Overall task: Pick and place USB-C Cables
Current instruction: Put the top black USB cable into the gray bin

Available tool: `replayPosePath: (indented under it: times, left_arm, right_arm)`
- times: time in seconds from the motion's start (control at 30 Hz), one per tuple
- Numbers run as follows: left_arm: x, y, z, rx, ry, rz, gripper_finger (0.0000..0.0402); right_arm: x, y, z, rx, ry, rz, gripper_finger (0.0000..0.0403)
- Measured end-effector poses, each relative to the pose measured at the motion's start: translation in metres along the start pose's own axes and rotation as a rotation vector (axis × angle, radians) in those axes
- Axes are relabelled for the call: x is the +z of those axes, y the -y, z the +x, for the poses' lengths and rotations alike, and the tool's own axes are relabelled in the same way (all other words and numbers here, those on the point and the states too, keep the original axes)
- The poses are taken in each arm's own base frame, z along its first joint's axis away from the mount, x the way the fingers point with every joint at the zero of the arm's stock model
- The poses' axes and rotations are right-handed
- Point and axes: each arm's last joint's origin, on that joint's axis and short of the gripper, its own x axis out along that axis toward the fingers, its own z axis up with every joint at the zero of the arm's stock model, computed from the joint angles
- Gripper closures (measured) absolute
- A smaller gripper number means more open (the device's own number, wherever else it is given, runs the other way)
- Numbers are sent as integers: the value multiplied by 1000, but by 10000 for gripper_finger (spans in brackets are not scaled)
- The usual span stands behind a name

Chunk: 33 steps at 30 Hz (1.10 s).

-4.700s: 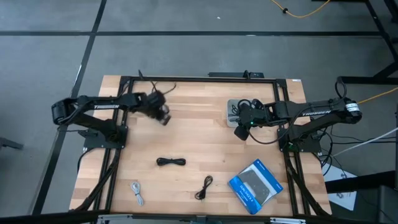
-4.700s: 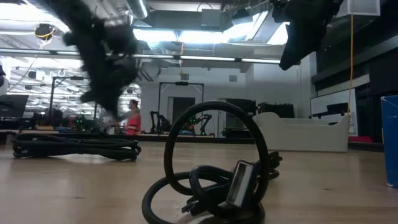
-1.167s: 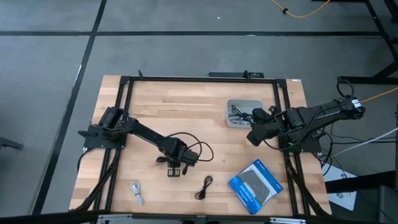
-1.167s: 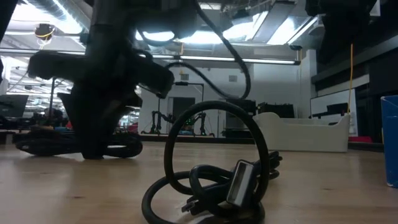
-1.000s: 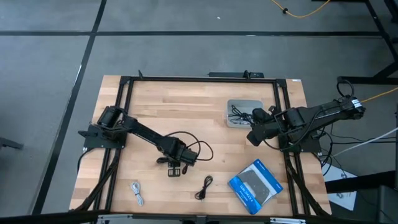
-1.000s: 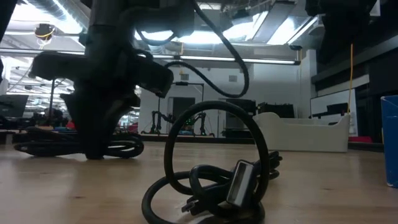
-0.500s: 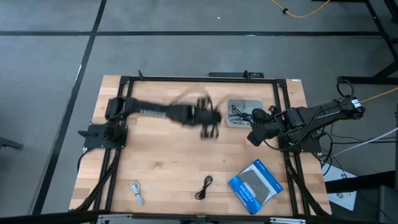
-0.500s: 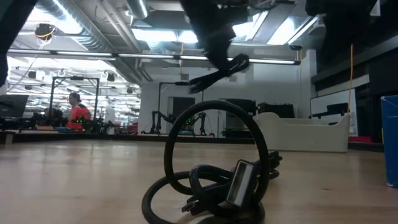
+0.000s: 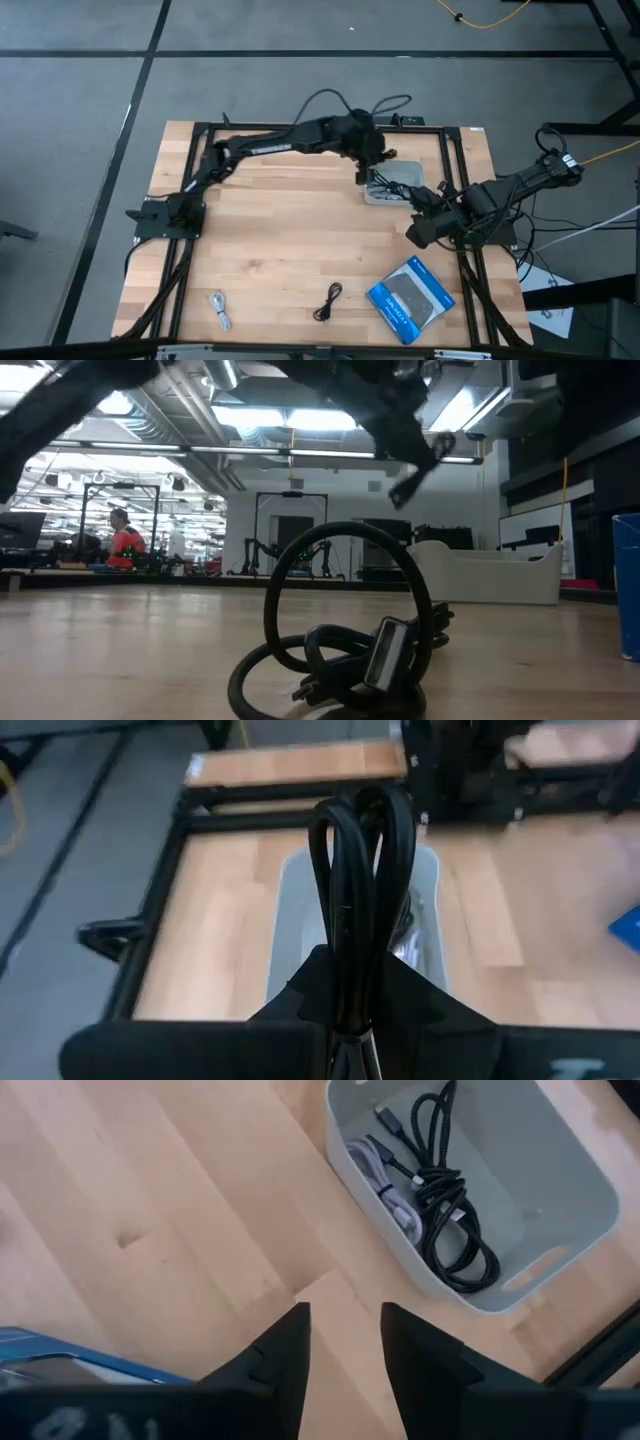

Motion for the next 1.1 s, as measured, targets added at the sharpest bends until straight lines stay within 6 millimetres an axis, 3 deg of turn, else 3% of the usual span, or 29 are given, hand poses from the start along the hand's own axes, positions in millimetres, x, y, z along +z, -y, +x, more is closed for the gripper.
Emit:
replayPosePath:
  times: [0.13,0.27,0.33,0.53,0.77,1.1]
  left_arm:
    - [-2,2,30,-55,13,23,371]
    - [-4,6,44,-73,43,45,367]
    - [-11,8,49,-71,10,43,343]
    - [-9,9,50,-68,46,36,281]
    - [-7,1,49,-45,79,24,273]
    - [3,6,48,-46,159,20,272]
  right_arm:
    - [-4,-3,-2,19,-14,24,274]
    - [-9,-6,-4,50,-49,26,274]
    - [-11,-7,-5,56,-54,31,274]
    - [-14,-9,-7,64,-51,16,274]
    - [-14,-9,-7,64,-46,17,274]
    - [-14,-9,-7,63,-45,12,274]
